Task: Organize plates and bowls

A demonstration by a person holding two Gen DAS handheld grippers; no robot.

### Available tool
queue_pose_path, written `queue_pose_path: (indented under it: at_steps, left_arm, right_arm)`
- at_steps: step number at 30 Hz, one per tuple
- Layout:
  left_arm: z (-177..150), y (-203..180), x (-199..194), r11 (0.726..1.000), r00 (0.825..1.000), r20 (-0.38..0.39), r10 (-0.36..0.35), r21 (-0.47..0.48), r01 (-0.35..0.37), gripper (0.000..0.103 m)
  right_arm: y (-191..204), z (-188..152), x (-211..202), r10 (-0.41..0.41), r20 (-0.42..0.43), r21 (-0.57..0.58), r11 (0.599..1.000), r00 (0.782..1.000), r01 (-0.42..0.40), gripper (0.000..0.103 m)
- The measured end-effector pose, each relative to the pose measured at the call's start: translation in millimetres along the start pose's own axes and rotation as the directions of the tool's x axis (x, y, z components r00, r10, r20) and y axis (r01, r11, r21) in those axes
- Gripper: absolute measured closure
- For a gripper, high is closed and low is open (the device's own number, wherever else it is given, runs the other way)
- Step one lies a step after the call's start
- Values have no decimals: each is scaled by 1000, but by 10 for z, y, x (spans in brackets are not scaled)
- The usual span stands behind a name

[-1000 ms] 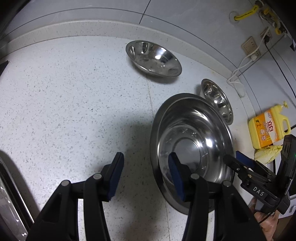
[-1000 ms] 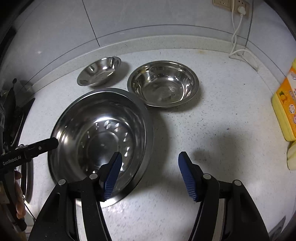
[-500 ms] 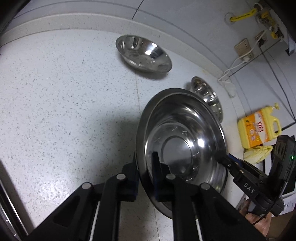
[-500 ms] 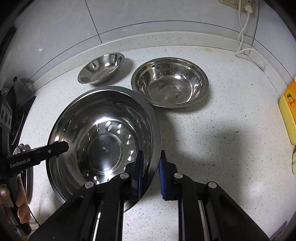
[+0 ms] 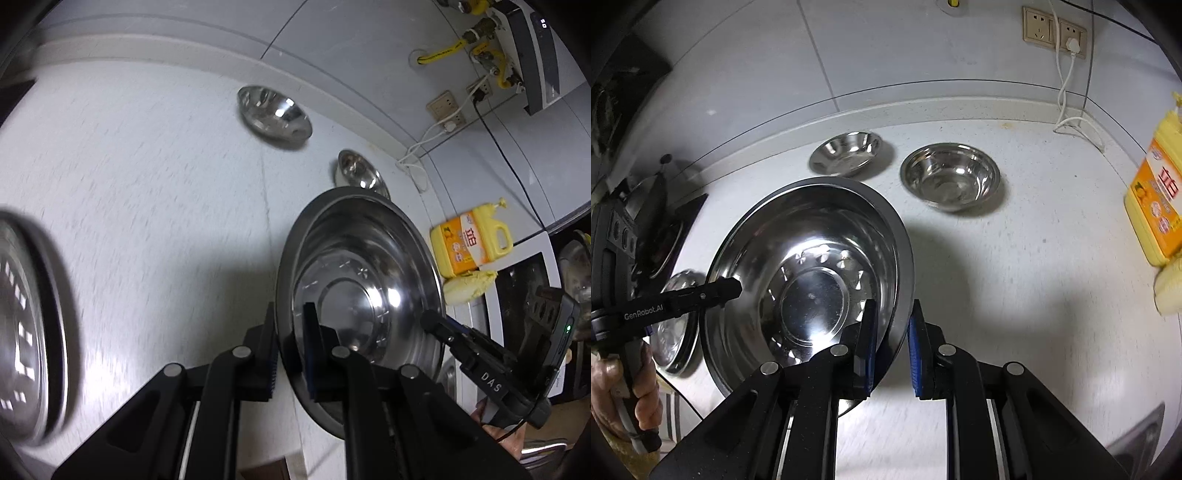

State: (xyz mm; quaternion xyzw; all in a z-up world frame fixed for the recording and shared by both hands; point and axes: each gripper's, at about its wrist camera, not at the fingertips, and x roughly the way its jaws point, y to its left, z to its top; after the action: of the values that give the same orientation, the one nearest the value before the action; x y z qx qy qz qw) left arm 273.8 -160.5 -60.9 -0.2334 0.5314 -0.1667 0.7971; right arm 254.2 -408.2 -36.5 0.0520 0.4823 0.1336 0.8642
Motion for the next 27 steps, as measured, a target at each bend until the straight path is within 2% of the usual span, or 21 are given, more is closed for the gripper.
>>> queue_pose_path:
  at_steps: [5,11,20,27]
  left_arm:
    - [-266,112,97,1000,999,-34,24,-5,-24,93]
    - [-479,213,280,998,997,-59,57,-15,-58,92]
    - [-545,187,307,997,995,-54,83,4,-83,92]
    - [-484,167,175,993,993,-1,114,31,-114,91]
  right_arm:
    - [46,-266,23,7,-37,-1,1000,999,-7,89]
    - [-38,-455,262,-4,-94,15,1000,996,6,89]
    - [-95,-524,378,-16,-113,18,1000,994,18,89]
    - [-58,-528,301,-27,-94,-3,1000,995,27,89]
